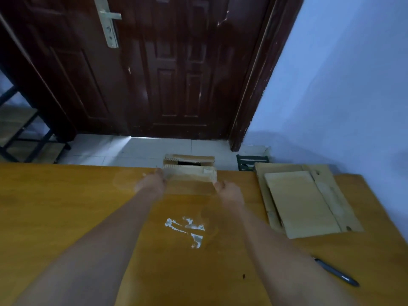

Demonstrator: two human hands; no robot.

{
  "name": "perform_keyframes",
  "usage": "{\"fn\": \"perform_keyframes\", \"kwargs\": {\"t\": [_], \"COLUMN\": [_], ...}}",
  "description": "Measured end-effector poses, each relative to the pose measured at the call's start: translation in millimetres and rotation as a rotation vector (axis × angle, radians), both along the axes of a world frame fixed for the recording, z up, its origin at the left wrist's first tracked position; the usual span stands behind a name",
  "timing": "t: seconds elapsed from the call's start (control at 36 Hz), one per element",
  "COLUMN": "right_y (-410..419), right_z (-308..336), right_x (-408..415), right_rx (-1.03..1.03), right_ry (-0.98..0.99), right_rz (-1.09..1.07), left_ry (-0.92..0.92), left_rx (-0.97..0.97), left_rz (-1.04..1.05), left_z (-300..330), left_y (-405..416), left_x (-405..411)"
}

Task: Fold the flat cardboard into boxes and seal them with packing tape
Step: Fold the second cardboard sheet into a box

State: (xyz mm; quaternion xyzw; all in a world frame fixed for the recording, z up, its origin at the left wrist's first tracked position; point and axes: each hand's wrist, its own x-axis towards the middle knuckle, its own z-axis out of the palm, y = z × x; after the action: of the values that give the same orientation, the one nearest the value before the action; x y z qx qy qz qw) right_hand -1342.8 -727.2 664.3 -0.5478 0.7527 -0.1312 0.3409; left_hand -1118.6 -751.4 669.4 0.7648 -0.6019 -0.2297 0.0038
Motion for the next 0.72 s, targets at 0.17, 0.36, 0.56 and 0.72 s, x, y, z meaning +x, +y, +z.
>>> {"fn": "perform_keyframes", "kwargs": {"t": [0.17, 0.36, 0.56, 0.72], "right_y": [33.2, 69.7, 88.3, 81.5], "right_z": [29.8, 54.6, 80.8, 81.7], "right_x": [-49.5, -118.4, -185.9, -236.0], "right_rx": [-0.041, 0.002, -0.004, 0.028], "right_ry": [0.495, 0.621, 0.659, 0.683], "right_rz": [0.446, 0.407, 0.260, 0.237], "left_ry": [-0.202, -0.286, -0.223, -0.245], "left_rx": [0.100, 0.000, -0.188, -0.173], "left_rz": [-0.208, -0.649, -0.921, -0.948], "left_z": [19.5, 60.4, 98.0, 90.6], "left_y": [51.5, 61.9, 48.2, 40.6], "left_x": [-29.8, -131.4, -225.0, -274.4]}}
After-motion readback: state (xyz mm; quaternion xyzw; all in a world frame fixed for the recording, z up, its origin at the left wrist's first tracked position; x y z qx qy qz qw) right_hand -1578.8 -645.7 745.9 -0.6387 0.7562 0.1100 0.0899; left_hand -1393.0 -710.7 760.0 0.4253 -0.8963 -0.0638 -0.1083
